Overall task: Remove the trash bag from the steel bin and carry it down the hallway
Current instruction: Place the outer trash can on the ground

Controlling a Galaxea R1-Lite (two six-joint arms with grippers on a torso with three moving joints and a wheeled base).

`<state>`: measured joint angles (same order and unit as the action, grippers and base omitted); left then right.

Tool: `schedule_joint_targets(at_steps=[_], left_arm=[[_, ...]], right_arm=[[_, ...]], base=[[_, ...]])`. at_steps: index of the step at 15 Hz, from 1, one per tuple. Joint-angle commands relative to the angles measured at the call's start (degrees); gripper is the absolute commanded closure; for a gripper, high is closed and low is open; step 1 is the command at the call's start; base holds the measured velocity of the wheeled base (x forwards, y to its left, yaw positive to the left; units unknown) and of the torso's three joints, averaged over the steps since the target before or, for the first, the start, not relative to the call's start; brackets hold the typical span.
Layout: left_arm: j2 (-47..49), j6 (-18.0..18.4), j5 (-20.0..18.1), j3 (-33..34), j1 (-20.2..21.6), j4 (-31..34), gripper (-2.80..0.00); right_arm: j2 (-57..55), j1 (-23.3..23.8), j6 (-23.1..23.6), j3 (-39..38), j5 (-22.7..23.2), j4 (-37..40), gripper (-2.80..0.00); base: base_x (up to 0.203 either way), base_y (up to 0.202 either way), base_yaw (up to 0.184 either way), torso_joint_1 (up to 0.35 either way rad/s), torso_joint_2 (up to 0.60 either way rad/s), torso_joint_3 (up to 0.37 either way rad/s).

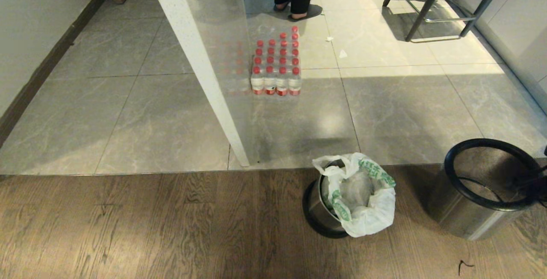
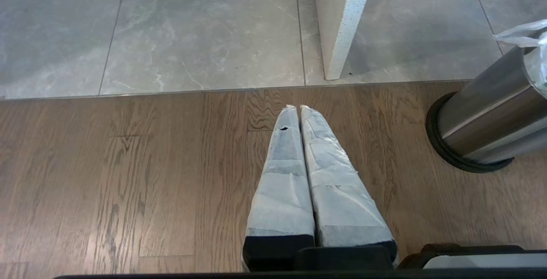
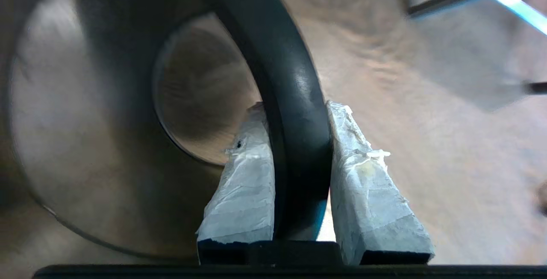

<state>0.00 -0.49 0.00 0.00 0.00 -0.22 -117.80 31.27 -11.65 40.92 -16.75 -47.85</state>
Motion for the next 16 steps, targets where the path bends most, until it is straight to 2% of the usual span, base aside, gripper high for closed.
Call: schedule_joint_targets(at_steps=[1,4,12,13,16], left_arm=[[0.0,0.0,0.0,0.0,0.0,0.0,0.00],[0.0,0.0,0.0,0.0,0.0,0.0,0.00],[0.0,0.0,0.0,0.0,0.0,0.0,0.00],[0.0,0.0,0.0,0.0,0.0,0.0,0.00],[0.0,0.0,0.0,0.0,0.0,0.0,0.00]], right_arm=[[-5.5,0.9,-0.9,2.2,1.1,-1.3,0.00],[-8.2,1.0,-3.1,4.6,6.0,-2.0,0.00],[-13.7,2.2,-2.8,6.7,7.3,-3.0,0.00],[-14.1,2.4,-2.5,6.9,7.3,-3.1,-2.80],[-13.5,2.6,-1.5,6.2,7.3,-4.9,-2.80]], base=[[0.000,0.000,0.000,0.000,0.00,0.000],[0.000,0.000,0.000,0.000,0.00,0.000],[0.000,0.000,0.000,0.000,0.00,0.000],[0.000,0.000,0.000,0.000,0.00,0.000],[0.000,0.000,0.000,0.000,0.00,0.000]])
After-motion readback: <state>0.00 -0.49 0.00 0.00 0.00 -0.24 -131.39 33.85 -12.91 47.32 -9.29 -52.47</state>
